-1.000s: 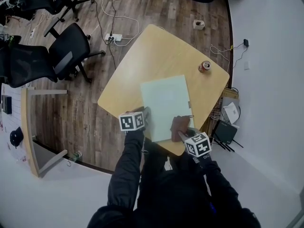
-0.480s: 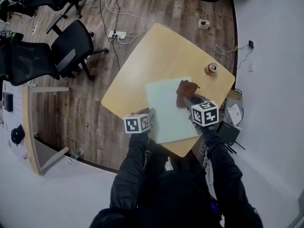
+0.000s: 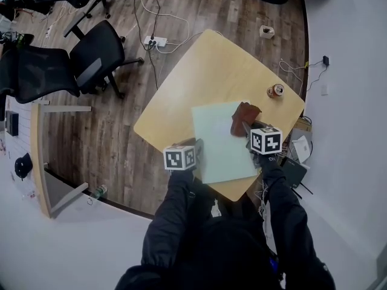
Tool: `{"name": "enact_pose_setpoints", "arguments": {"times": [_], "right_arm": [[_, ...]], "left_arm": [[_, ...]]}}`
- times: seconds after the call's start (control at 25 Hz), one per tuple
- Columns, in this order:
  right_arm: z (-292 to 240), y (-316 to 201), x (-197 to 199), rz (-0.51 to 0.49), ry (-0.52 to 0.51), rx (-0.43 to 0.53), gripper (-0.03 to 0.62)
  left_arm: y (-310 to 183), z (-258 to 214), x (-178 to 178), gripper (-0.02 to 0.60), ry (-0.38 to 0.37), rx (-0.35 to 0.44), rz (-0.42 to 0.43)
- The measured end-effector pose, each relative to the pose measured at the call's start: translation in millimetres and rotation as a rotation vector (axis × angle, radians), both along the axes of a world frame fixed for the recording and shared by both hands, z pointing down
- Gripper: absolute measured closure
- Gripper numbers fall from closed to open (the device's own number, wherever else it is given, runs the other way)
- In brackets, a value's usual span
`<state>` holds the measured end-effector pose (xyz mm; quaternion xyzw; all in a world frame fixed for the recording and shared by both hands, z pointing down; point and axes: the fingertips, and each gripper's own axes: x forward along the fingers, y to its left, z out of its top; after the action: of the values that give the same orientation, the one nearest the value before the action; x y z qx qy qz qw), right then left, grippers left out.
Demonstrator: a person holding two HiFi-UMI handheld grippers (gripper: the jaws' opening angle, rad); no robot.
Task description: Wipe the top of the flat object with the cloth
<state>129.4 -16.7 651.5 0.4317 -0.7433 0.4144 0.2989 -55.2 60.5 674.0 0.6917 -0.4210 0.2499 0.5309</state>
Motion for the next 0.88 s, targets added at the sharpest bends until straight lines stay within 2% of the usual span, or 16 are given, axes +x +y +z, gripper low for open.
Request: {"name": "enact_pose_setpoints", "arguments": {"times": [0.4, 0.88], "right_arm": [[-0.3, 73.9, 11.0, 0.035, -0.068, -0.05, 0.525], [1.5, 156.9, 25.5, 0.01, -0.098, -0.1, 0.525]], "left_arm": [[2.2, -1.6, -1.0, 0.46, -0.021, 0.004, -0.011], [2.9, 1.2, -0.4, 0.46, -0.049, 0.018, -0.03]]}}
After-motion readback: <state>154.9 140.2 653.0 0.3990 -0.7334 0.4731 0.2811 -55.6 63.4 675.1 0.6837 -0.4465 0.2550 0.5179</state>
